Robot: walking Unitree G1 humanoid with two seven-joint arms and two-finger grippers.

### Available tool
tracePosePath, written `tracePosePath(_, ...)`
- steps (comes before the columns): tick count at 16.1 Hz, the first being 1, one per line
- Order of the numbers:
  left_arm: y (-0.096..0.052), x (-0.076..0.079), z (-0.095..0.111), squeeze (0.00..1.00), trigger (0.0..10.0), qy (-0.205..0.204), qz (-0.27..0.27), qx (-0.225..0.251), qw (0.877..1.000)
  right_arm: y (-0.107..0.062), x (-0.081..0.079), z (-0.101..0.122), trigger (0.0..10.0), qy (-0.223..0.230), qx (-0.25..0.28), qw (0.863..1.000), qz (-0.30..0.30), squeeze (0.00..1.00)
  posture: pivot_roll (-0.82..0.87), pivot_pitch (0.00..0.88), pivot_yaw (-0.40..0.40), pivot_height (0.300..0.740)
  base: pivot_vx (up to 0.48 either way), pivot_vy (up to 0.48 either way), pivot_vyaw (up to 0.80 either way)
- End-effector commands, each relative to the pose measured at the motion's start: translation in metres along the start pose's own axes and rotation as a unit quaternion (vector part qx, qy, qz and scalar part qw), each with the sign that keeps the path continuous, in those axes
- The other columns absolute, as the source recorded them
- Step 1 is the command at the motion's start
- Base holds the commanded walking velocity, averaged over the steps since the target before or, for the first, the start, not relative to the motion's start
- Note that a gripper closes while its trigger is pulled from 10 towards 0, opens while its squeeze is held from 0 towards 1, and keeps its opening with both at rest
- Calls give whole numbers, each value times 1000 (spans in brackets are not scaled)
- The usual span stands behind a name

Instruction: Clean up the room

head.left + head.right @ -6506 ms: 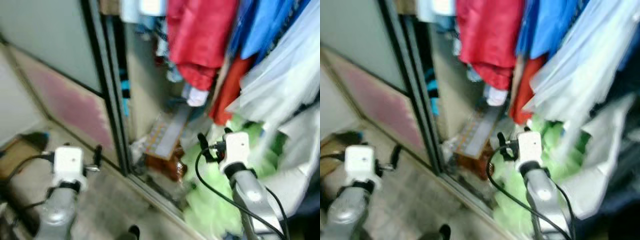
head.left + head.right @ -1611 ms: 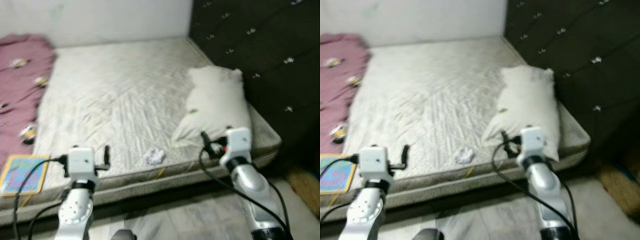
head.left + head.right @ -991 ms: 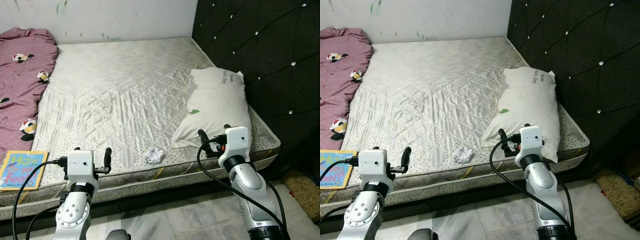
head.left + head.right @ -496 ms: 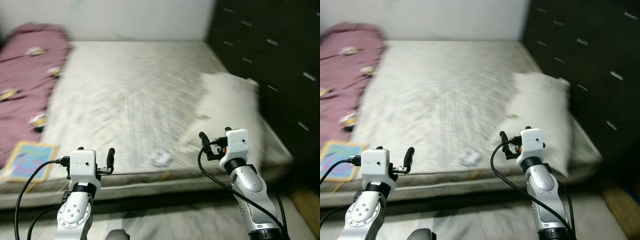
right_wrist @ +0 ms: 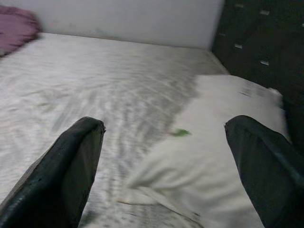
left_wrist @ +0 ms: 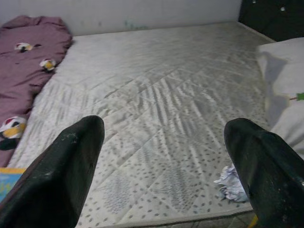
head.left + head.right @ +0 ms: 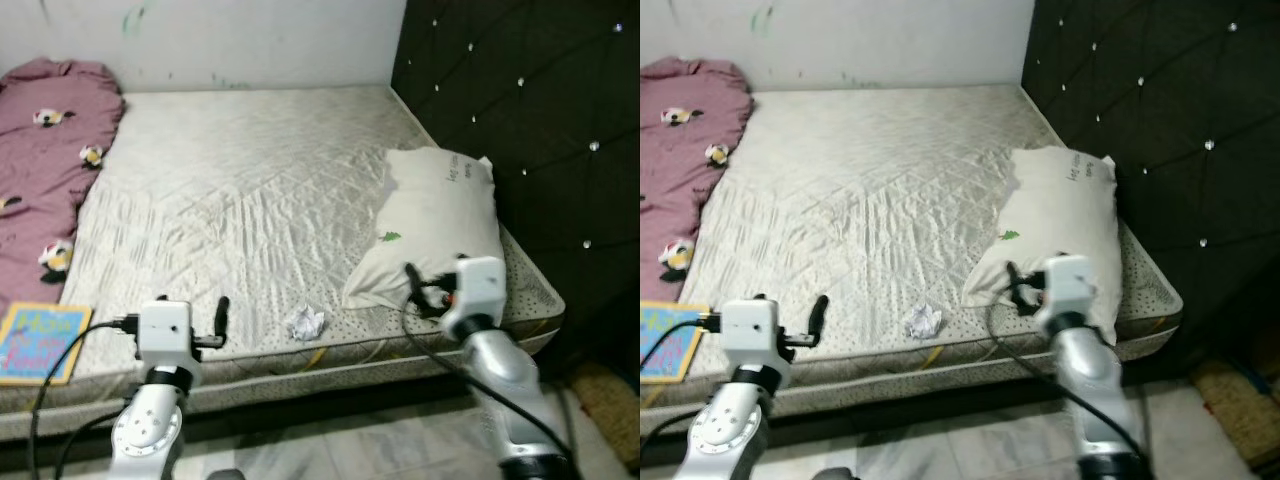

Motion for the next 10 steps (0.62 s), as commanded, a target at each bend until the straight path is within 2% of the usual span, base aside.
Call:
tracePosePath(1, 1, -1, 3, 0, 10000, 5, 1, 4, 1000, 2, 2, 4, 10000, -4, 6, 1000, -3, 0, 41, 0, -64, 740, 0, 0, 0)
tracePosePath(3, 1, 0, 3, 0, 10000, 3, -1, 6, 1000, 2, 1, 5, 10000, -9, 9, 1000, 2, 0, 41, 0, -64, 740, 276, 0, 0)
tracePosePath(5, 1, 0, 4, 0, 10000, 3, -3, 7, 1000, 3, 2, 5, 10000, -10, 9, 1000, 1, 0, 43, 0, -66, 740, 311, 0, 497)
tracePosePath(10, 1, 0, 3, 0, 10000, 1, -2, 7, 1000, 3, 3, 4, 10000, -5, 6, 1000, -4, 0, 44, 0, -68, 740, 314, 0, 0)
Point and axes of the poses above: a point about 5 cm out from each wrist's last joint towards the gripper, its own y axis pointing out of the wrist towards the gripper, its own z axis along the axis of the wrist's last joint, x = y × z, the point moved 3 cm from there along y, pointing out of the wrist towards the gripper, and after that the axes turned 10 degrees about -y, right-handed, at the moved point
